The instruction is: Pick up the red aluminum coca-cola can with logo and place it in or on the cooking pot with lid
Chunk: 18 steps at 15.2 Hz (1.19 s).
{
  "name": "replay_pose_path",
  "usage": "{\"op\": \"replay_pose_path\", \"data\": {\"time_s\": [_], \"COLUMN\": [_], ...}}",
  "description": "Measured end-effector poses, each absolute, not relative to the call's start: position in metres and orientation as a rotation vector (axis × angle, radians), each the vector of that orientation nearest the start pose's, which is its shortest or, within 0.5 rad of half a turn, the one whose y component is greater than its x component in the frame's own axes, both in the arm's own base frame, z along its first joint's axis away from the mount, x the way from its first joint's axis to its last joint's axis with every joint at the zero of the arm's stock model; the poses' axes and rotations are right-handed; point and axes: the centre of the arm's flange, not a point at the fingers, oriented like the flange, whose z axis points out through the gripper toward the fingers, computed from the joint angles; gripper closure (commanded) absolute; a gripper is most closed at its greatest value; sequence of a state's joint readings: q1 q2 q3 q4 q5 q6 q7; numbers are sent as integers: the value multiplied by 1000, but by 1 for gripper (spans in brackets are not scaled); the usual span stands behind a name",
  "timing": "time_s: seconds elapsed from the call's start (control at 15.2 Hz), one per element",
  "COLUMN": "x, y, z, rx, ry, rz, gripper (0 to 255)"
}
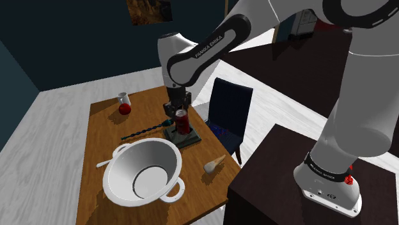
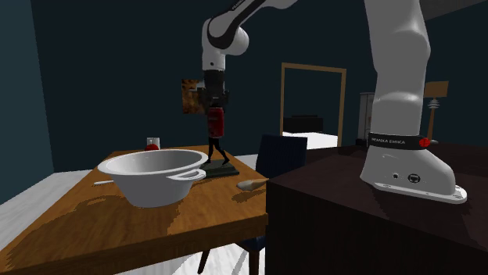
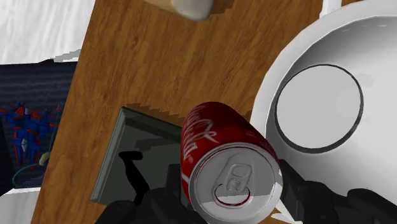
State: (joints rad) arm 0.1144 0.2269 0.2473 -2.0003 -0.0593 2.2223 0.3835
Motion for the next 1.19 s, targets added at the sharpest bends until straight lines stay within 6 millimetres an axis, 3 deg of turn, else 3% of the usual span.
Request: {"op": "replay_pose_path", "data": {"time_s": [0.2, 1.19], "x": [557, 569], "y": [217, 413], "z": [362, 389], "rx": [-3133, -3133], "ry": [-13, -14], "rz": [1, 1], "gripper": [255, 255]}}
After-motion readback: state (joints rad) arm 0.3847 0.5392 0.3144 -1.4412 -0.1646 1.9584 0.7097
